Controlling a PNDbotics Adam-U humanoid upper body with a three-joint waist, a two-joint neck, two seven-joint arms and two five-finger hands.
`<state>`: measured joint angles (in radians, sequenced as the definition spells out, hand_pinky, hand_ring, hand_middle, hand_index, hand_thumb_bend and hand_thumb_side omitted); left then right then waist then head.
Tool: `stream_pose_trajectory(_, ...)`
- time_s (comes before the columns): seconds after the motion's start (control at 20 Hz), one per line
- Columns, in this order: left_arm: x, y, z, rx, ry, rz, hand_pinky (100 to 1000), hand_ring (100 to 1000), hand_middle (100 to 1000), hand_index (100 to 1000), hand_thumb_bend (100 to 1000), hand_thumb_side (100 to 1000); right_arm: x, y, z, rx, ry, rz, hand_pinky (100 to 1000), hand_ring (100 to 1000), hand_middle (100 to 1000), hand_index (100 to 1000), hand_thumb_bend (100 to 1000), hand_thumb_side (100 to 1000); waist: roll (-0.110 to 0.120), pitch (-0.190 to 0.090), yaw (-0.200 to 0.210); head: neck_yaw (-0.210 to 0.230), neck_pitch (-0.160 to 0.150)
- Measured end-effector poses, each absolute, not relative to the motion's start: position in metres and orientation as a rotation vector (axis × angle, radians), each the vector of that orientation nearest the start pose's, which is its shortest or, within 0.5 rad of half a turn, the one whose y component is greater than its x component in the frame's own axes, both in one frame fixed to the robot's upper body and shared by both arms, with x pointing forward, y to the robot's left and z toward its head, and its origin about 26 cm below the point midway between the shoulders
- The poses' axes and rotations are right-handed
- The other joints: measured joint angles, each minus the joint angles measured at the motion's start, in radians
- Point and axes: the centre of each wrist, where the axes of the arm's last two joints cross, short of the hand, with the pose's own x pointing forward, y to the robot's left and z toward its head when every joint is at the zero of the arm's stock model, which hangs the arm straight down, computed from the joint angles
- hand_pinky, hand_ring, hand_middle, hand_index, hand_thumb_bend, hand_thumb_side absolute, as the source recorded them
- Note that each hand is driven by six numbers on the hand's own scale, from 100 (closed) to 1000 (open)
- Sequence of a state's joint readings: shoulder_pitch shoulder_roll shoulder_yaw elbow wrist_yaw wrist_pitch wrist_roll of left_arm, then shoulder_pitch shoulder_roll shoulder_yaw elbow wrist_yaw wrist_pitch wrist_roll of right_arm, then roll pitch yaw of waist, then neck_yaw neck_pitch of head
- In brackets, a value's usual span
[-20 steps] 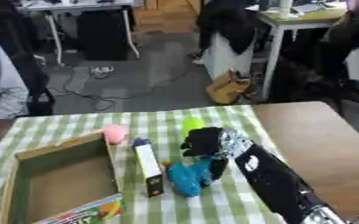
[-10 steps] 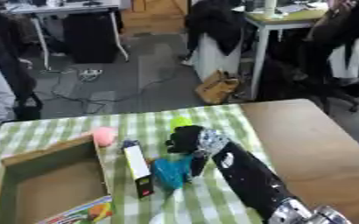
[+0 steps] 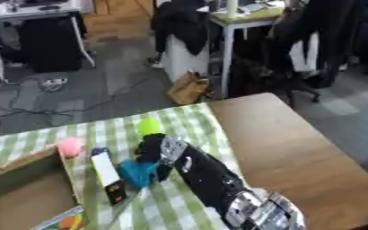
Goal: Pick up objects on the table and place them in the box.
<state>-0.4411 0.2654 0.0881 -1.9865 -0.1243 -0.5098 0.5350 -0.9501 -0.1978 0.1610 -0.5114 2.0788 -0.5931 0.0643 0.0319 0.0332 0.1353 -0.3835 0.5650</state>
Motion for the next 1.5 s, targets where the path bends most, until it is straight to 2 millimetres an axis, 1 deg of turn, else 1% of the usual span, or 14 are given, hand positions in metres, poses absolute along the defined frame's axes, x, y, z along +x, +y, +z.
stream_pose_trajectory(0.1, 0.312, 0.259, 0.239, -0.352, 3.239, -0.372, 792, 835, 860, 921, 121, 1000, 0.479, -0.212, 0.054, -0.986, -0.807, 2.625, 1000, 994, 980, 1000, 692, 769, 0.0, -0.005, -0.002, 0.0, 0.004)
stream_pose_trajectory(0.15, 0.311, 0.26, 0.239, -0.356, 3.239, -0.365, 792, 835, 860, 922, 122, 1000, 0.479, -0.21, 0.053, -0.978, -0.807, 2.641, 1000, 979, 962, 1000, 693, 741, 0.0, -0.007, -0.006, 0.0, 0.006)
stream_pose_trajectory(0.3, 0.311, 0.261, 0.24, -0.364, 3.239, -0.351, 792, 835, 860, 922, 123, 1000, 0.479, -0.208, 0.052, -0.952, -0.787, 2.702, 1000, 972, 961, 1000, 692, 732, -0.001, -0.014, -0.01, 0.0, 0.02)
stream_pose_trajectory(0.5, 0.311, 0.261, 0.24, -0.366, 3.238, -0.347, 792, 836, 861, 922, 126, 1000, 0.479, -0.204, 0.053, -0.939, -0.757, 2.77, 1000, 967, 958, 1000, 694, 725, -0.009, -0.016, -0.011, -0.001, 0.024)
stream_pose_trajectory(0.65, 0.311, 0.262, 0.241, -0.369, 3.234, -0.34, 792, 836, 860, 922, 129, 1000, 0.479, -0.202, 0.052, -0.939, -0.728, 2.8, 1000, 968, 957, 1000, 700, 715, -0.01, -0.02, -0.011, 0.0, 0.024)
stream_pose_trajectory(0.85, 0.311, 0.262, 0.242, -0.373, 3.231, -0.333, 792, 836, 860, 922, 128, 1000, 0.478, -0.2, 0.05, -0.941, -0.707, 2.818, 1000, 960, 943, 1000, 682, 701, -0.016, -0.021, -0.011, 0.005, 0.021)
stream_pose_trajectory(1.1, 0.311, 0.262, 0.243, -0.373, 3.226, -0.335, 792, 836, 859, 922, 130, 1000, 0.478, -0.2, 0.049, -0.947, -0.701, 2.826, 1000, 948, 930, 1000, 685, 684, -0.016, -0.022, -0.011, 0.009, 0.02)
stream_pose_trajectory(1.3, 0.311, 0.262, 0.243, -0.373, 3.224, -0.337, 791, 836, 858, 921, 131, 1000, 0.478, -0.199, 0.047, -0.947, -0.696, 2.834, 1000, 925, 894, 1000, 679, 668, -0.016, -0.025, -0.011, 0.009, 0.019)
stream_pose_trajectory(1.5, 0.311, 0.262, 0.243, -0.372, 3.22, -0.34, 792, 836, 857, 921, 131, 1000, 0.478, -0.198, 0.046, -0.946, -0.698, 2.837, 1000, 920, 877, 993, 674, 666, -0.019, -0.025, -0.011, 0.008, 0.007)
